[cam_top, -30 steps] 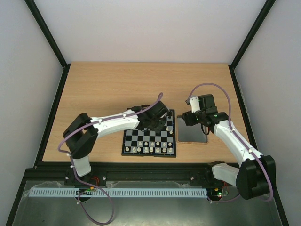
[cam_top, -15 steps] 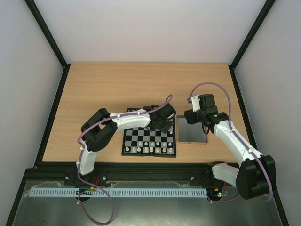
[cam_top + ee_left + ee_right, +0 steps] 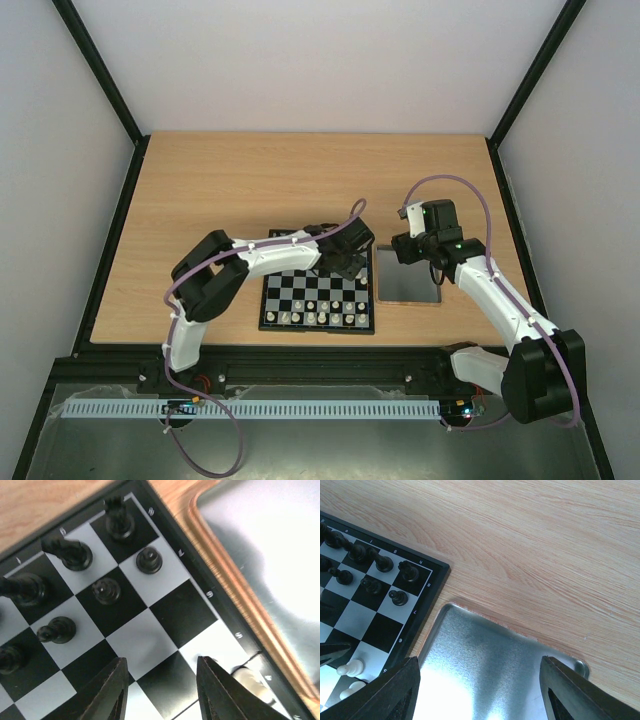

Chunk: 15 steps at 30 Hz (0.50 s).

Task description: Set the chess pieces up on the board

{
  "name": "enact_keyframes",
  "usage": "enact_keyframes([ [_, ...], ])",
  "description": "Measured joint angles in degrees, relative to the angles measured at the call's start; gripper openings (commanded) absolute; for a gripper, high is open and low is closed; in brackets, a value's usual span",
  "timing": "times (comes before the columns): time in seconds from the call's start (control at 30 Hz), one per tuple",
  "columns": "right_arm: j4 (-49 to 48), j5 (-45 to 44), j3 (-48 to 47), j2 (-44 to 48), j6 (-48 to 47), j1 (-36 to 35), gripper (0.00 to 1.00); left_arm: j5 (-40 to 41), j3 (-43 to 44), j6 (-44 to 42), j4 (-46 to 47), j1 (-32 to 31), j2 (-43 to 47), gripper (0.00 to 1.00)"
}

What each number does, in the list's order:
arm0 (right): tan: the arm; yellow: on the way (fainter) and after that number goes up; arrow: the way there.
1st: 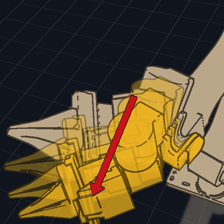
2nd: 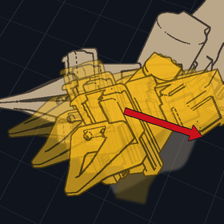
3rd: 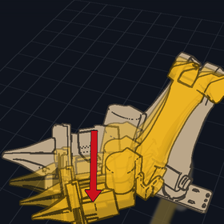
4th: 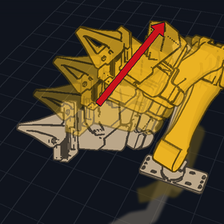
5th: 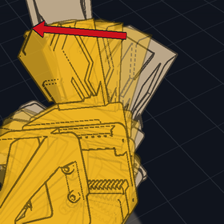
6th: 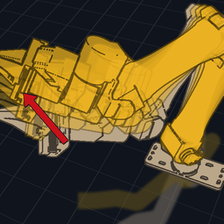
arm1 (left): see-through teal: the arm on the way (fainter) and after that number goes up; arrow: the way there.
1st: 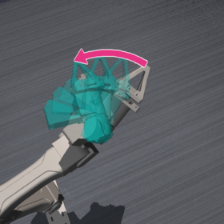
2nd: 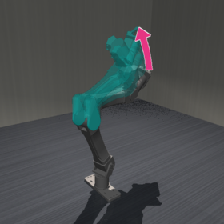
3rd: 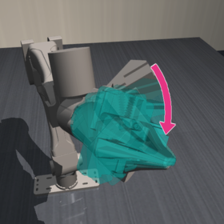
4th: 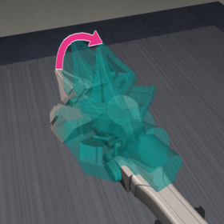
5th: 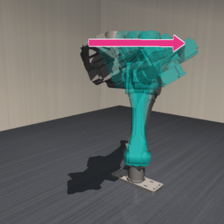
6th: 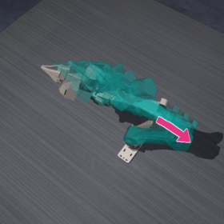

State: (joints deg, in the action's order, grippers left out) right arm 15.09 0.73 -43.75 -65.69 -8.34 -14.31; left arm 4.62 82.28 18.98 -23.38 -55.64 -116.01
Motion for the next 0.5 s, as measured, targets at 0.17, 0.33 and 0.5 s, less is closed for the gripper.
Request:
enact_keyframes([
  [0.17,0.0,0.0,0.0,0.0,0.0,0.0,0.66,-2.3,-0.3,0.3,2.1,0.0,2.8,0.4],
  [0.33,0.0,0.0,0.0,0.0,0.0,0.0,0.66,-5.2,-0.3,0.1,2.9,-0.1,2.6,0.37],
  [0.5,0.0,0.0,0.0,0.0,0.0,0.0,0.66,-6.7,0.1,-0.3,2.8,-0.1,1.9,0.35],
])
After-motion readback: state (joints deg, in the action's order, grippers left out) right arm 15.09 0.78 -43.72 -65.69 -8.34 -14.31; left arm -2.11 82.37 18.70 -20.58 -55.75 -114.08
